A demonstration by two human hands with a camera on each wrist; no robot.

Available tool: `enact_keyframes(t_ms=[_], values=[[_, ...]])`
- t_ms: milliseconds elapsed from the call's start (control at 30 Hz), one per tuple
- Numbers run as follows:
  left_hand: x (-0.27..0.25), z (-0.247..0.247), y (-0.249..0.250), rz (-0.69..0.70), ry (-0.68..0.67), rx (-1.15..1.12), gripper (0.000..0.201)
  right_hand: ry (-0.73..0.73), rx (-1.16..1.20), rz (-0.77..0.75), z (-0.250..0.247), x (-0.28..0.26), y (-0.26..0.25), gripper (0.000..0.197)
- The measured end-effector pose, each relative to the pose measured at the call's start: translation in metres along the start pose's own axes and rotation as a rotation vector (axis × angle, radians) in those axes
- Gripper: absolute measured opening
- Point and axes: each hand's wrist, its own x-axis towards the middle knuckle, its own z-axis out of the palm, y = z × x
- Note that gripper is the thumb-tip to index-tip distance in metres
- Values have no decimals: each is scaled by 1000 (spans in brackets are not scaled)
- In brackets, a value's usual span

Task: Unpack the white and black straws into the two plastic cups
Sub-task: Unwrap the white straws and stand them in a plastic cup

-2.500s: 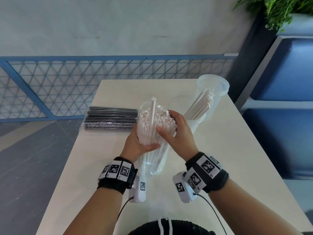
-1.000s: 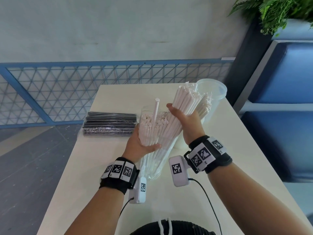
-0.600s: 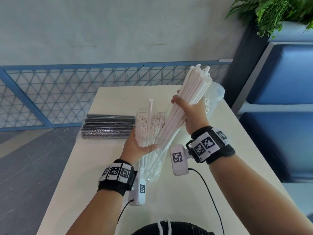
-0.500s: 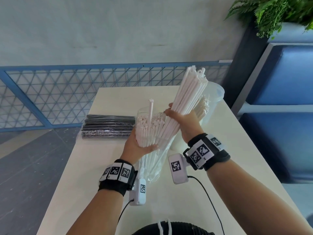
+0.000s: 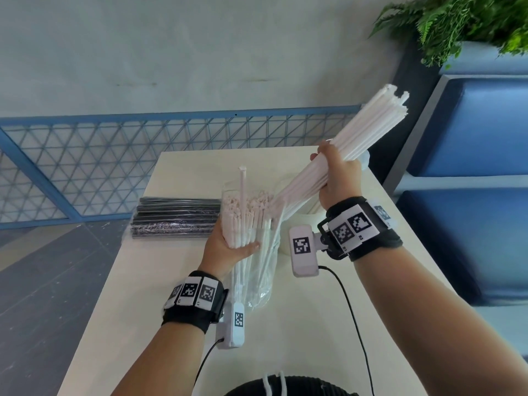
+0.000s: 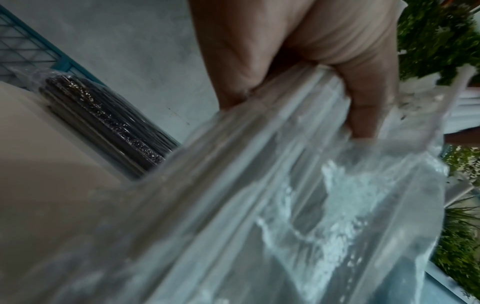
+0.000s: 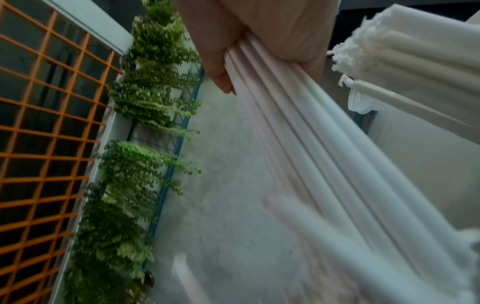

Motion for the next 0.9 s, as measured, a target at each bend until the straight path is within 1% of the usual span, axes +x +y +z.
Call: enact_keyframes(t_ms=[100, 233, 300, 367, 433, 500, 600, 700, 767, 800, 867, 900], values=[[0, 0, 0, 12, 12, 1, 62, 16, 52, -56, -5, 4, -14, 14], [1, 4, 0, 26, 27, 11, 63, 62, 79, -218, -5, 7, -26, 18], [1, 6, 1, 20, 30, 6, 64, 87, 40, -273, 0, 10, -25, 23], [1, 7, 2, 12, 25, 3, 67, 81, -92, -316, 4, 12, -18, 28], [2, 7, 2, -3, 22, -9, 70, 39, -250, -330, 5, 12, -3, 30], [2, 9, 2, -19, 23, -27, 72, -6, -330, -293, 5, 13, 13, 27], [2, 10, 1, -17, 22, -49, 74, -18, -380, -247, 2, 14, 28, 27], [2, 10, 0, -14, 24, -58, 73, -17, -311, -231, 0, 17, 33, 34], [4, 9, 0, -16, 20, -54, 73, -46, -242, -271, -2, 19, 35, 36], [4, 9, 0, -20, 19, -53, 73, -52, -254, -305, -3, 19, 34, 38], [6, 9, -1, -31, 23, -49, 73, -65, -362, -390, -7, 20, 33, 34], [6, 9, -1, -36, 24, -42, 73, -77, -465, -445, -9, 20, 33, 30]])
